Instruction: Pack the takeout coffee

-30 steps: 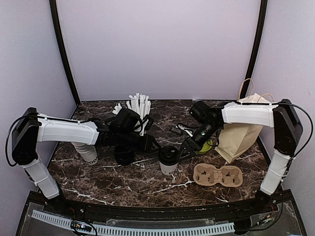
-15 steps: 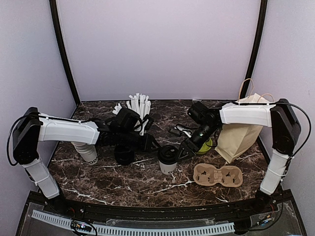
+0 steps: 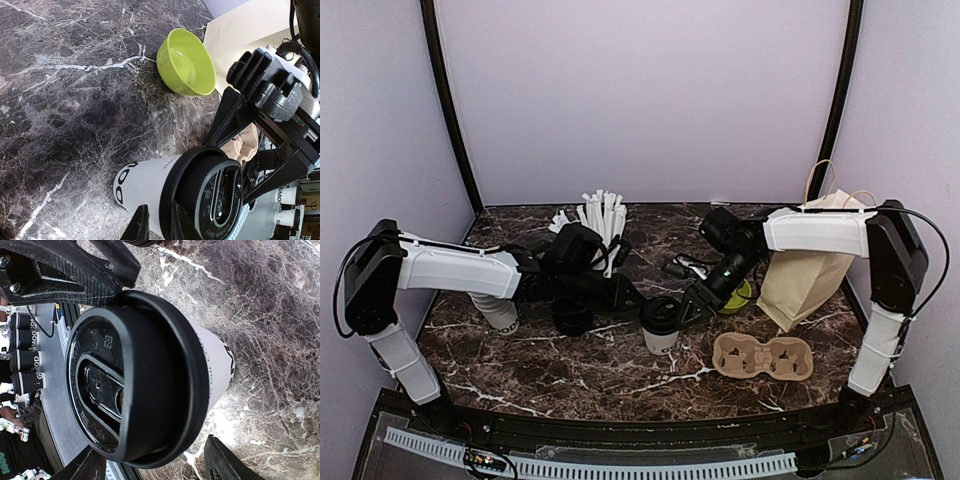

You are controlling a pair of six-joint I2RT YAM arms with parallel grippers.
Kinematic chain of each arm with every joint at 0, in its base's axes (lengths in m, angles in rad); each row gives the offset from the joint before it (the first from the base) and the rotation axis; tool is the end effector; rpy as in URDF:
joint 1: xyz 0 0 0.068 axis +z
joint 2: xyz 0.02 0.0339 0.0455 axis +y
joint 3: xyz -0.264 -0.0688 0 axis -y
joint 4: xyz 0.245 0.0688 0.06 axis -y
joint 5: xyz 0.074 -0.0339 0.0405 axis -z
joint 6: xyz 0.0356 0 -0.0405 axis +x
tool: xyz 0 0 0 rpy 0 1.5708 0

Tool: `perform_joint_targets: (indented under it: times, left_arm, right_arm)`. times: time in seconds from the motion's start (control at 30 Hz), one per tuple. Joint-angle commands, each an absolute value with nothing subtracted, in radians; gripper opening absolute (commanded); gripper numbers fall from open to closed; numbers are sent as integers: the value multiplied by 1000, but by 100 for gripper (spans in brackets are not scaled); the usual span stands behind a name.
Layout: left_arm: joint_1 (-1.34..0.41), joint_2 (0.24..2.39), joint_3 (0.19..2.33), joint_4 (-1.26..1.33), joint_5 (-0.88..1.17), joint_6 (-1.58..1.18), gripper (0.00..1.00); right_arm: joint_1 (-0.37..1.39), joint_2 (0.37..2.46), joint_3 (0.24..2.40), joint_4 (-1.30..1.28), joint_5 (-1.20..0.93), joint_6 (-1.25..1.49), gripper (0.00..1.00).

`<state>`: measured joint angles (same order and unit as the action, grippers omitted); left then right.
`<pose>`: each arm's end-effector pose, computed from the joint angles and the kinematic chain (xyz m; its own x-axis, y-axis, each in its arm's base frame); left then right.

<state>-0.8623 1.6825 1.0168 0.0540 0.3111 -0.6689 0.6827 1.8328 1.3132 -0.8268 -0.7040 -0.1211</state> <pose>0.2309 -0.2861 0.2098 -0.8425 0.0760 -0.5332 0.4633 0.6071 -0.6456 0.2596 0.2408 0.2003 -0.6793 -0.6710 -0.2971 -0.6797 0.4226 0.5995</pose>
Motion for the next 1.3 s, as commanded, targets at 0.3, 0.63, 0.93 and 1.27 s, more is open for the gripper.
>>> perform_joint_targets:
  times: [0.3,0.63,0.93,1.27]
  left_arm:
    - [-892,1660,974,-166,213,-659,18]
    - [-919,1569,1001,-124,190,-649,23]
    - [-920,1577,1034,-108,182,-657,24]
    - [-919,1570,1027,-97,180,-662,24]
  right_arm:
    - [690,1968,1296,-689,-78,-96,64]
    - [634,1794,1439,-772,-528,-177,68]
    - [636,1790,1384,-786,-732,-198,75]
    - [692,1823,1346,-790,-776,-226,82]
